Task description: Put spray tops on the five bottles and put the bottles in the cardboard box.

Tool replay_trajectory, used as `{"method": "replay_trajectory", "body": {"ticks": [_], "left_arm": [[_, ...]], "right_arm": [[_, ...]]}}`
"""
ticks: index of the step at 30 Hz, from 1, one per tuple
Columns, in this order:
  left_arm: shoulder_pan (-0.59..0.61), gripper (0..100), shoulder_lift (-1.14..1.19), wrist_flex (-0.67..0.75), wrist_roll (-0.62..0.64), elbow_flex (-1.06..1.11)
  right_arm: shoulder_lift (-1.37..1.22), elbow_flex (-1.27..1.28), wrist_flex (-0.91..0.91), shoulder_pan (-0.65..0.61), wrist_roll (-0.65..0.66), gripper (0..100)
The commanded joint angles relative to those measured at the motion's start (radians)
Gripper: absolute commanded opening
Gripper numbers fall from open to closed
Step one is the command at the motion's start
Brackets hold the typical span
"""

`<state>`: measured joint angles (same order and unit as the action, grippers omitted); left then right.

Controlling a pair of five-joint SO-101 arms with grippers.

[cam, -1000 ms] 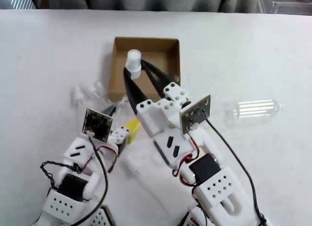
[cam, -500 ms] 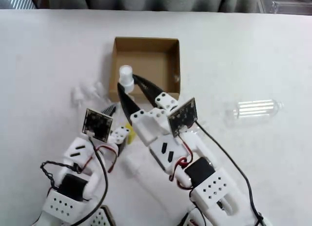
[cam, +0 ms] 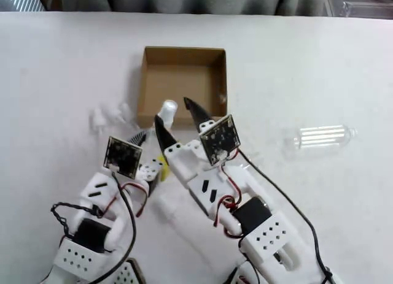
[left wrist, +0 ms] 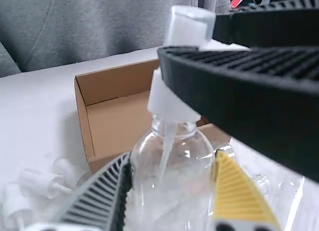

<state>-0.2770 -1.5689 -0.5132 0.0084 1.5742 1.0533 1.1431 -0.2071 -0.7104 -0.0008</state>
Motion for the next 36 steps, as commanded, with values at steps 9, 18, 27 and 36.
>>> {"method": "replay_trajectory", "body": {"ticks": [9, 18, 27, 36], "left_arm": [[-0.008, 5, -0.018, -0.003, -0.012, -0.006], [-0.008, 5, -0.018, -0.003, -0.012, -0.006], [-0.008, 5, -0.018, -0.003, -0.012, 0.003], [-0.008, 5, -0.018, 0.000, -0.012, 0.003]], "right_arm": [[0.007, -0.410, -0.484, 0.016, 0.011, 23.8], [-0.082, -0.414, -0.374, 0.194, 0.012, 7.4], [-0.337, -0.408, -0.225, 0.211, 0.005, 1.6], [-0.337, -0.379, -0.285, 0.116, 0.005, 1.6]]}}
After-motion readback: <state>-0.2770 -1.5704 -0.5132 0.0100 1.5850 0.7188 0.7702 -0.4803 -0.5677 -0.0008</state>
